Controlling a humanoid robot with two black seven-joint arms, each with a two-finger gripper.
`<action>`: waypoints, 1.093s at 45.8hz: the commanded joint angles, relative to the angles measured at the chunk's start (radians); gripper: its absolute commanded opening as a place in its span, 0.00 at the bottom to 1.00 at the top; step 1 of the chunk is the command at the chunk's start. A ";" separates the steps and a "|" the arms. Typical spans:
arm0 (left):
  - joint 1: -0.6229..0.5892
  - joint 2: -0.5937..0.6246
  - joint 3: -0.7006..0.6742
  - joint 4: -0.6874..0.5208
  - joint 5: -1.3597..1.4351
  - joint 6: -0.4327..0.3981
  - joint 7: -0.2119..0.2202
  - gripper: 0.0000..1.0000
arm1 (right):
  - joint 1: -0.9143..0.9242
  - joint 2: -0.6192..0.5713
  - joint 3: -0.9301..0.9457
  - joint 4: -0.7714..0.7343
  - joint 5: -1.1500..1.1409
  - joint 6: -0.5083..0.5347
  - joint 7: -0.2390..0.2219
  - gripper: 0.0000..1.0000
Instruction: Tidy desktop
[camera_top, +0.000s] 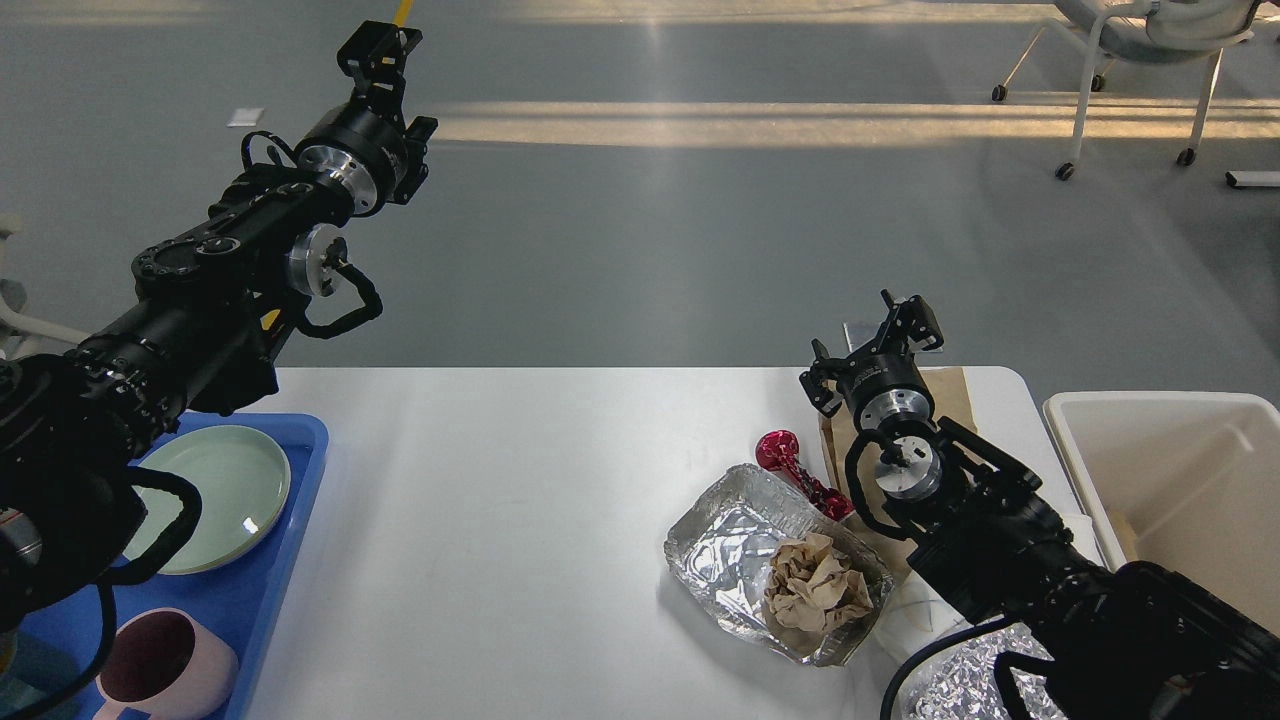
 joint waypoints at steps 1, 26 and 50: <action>0.003 0.003 -0.008 0.003 -0.010 0.003 -0.003 0.96 | 0.002 0.001 0.000 0.000 0.001 0.000 -0.001 1.00; 0.005 -0.008 -0.025 0.006 -0.017 0.012 -0.002 0.96 | 0.000 0.001 0.000 0.000 -0.001 0.000 -0.001 1.00; 0.141 -0.074 -0.140 0.006 -0.017 0.012 -0.109 0.96 | 0.000 0.001 0.000 0.000 -0.001 0.000 -0.001 1.00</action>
